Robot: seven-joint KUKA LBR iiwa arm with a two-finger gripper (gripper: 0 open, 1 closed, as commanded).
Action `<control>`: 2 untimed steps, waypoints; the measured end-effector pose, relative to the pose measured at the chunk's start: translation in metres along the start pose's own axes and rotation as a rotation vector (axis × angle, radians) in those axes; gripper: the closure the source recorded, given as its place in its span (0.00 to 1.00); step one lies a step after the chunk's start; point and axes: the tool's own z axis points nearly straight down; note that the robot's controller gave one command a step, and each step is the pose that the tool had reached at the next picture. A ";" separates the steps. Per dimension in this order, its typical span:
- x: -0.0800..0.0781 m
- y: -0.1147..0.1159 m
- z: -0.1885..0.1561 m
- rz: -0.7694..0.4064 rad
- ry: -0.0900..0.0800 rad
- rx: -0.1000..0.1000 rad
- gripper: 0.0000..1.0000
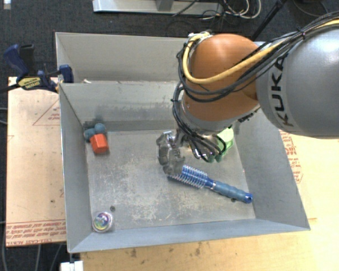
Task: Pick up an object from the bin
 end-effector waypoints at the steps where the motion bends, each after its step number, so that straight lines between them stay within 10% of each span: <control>1: 0.002 0.000 0.005 0.000 0.009 -0.001 0.00; 2: 0.015 -0.075 0.071 0.012 0.018 0.002 0.00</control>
Offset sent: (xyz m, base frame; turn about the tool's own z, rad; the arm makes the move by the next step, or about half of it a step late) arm 0.0000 0.0000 0.0000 0.0000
